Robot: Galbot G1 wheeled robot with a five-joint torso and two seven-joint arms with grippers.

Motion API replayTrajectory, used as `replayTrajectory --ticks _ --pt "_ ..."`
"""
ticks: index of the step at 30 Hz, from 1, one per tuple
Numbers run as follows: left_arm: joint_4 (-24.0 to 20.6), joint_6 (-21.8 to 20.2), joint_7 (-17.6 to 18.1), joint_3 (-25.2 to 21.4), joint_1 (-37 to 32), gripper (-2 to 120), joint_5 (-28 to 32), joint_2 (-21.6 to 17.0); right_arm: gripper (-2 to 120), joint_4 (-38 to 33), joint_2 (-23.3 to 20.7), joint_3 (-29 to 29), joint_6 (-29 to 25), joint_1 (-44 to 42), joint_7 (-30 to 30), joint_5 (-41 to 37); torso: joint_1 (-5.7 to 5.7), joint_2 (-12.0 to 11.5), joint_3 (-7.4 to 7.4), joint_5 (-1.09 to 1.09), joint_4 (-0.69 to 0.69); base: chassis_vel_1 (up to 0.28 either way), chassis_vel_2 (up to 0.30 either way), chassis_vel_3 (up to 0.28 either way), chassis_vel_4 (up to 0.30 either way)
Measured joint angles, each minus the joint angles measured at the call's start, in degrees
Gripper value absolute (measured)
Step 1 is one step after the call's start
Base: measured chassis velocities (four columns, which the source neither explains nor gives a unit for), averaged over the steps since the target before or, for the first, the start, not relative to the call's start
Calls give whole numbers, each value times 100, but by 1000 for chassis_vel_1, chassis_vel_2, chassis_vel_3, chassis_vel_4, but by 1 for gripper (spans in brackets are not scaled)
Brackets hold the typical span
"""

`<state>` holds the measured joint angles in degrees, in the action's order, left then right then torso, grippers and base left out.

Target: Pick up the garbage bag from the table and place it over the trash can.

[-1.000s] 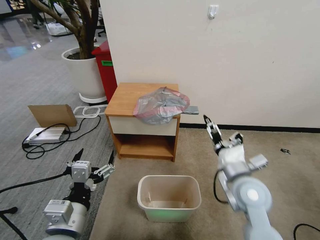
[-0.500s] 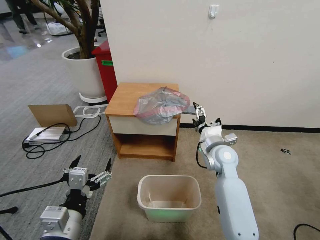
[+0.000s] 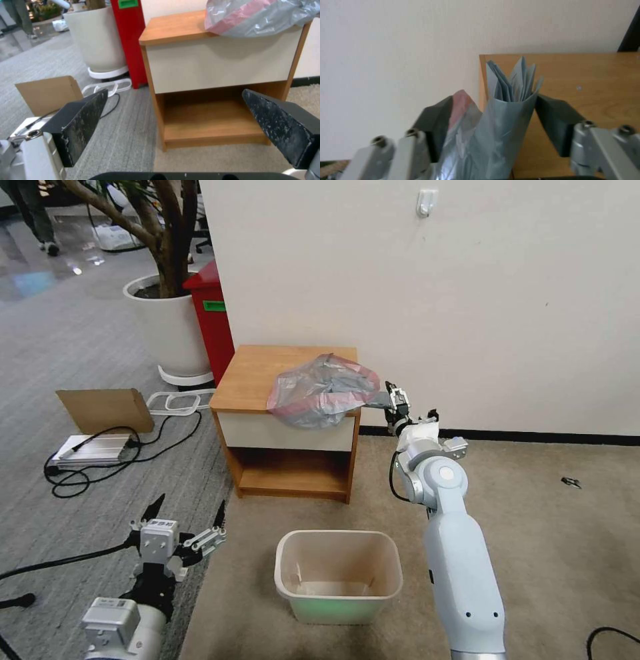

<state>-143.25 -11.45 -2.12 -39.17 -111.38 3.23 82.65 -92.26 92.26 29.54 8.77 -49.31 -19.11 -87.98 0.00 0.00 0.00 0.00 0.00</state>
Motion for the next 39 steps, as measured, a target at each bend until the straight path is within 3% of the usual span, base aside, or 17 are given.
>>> replayTrajectory --ticks 3,8,14,16,27,32,39 --pt "0 16 -6 0 -12 100 -22 -7 45 7 2 7 -25 2 -7 -105 0 0 0 0 0 0 0 0 0" --pt "0 18 -7 12 -12 100 -32 -6 32 2 -2 -11 -26 -29 -9 -100 0 0 0 0 0 0 0 0 0" --pt "0 64 -13 39 -5 100 -40 11 3 -12 -6 -25 -14 -51 -7 -86 0 0 0 0 0 0 0 0 0" --pt "0 65 -13 45 1 100 -40 13 0 -43 -7 -26 -12 -52 -8 -85 0 0 0 0 0 0 0 0 0" --pt "0 88 -15 94 112 100 -58 42 0 -936 -104 -143 50 -441 -502 -347 0 0 0 0 0 0 0 0 0" --pt "0 91 -20 167 225 100 -59 50 0 -1628 -361 -424 -42 -964 -1076 -485 0 0 0 0 0 0 0 0 0" --pt "1 93 -24 156 364 100 3 31 0 -3080 -1084 -1053 -254 -2095 -1981 -462 0 0 -1 0 0 0 0 0 0"
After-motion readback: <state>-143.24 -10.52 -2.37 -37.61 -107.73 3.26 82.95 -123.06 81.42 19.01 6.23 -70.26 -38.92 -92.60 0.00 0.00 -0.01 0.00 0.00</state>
